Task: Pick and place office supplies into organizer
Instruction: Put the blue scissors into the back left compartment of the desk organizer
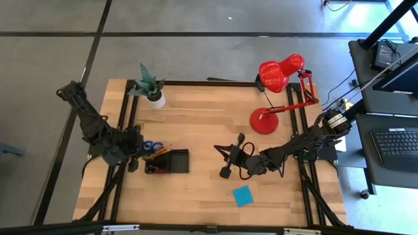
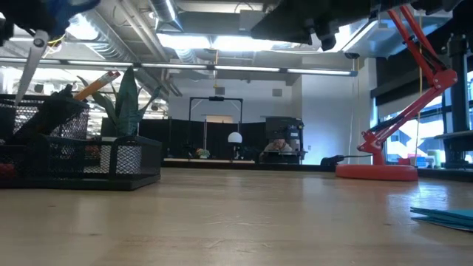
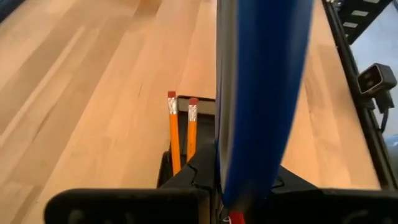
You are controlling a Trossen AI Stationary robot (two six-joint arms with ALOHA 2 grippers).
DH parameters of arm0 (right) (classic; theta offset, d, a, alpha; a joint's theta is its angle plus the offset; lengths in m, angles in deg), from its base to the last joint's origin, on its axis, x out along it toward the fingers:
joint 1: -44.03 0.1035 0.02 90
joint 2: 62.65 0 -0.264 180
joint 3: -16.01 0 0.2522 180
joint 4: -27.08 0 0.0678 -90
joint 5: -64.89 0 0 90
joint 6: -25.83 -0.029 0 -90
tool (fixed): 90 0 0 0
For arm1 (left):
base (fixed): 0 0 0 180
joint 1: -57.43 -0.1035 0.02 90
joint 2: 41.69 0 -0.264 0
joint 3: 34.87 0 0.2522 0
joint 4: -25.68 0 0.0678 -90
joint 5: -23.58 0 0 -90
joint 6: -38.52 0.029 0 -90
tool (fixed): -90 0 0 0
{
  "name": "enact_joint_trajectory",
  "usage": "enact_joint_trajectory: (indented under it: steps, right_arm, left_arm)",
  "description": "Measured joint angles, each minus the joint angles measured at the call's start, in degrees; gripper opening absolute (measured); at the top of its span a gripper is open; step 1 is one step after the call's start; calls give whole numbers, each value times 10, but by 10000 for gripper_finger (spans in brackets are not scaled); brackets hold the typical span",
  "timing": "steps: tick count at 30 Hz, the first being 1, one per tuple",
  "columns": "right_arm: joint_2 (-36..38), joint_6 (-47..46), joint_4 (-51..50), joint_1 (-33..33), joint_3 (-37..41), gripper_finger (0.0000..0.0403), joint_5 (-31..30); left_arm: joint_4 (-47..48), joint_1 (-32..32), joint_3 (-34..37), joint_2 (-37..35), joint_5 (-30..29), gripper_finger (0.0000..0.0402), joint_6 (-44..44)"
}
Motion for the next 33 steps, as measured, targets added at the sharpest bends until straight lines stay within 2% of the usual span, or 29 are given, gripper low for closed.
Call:
enact_joint_trajectory:
  steps: [10, 18, 25, 33]
  right_arm:
    - [0, -1, -1, -10, 0, 11, 0]
    - [0, -17, -22, -16, 0, 12, 1]
    - [0, -52, -54, -16, 0, 12, 1]
    - [0, -62, -63, -16, 0, 12, 1]
  left_arm:
    - [0, -56, -45, -1, 70, 32, 63]
    - [82, -103, -65, 5, 84, 32, 75]
    - [78, -148, -65, 45, 143, 32, 118]
    - [80, -188, -65, 115, 177, 32, 125]
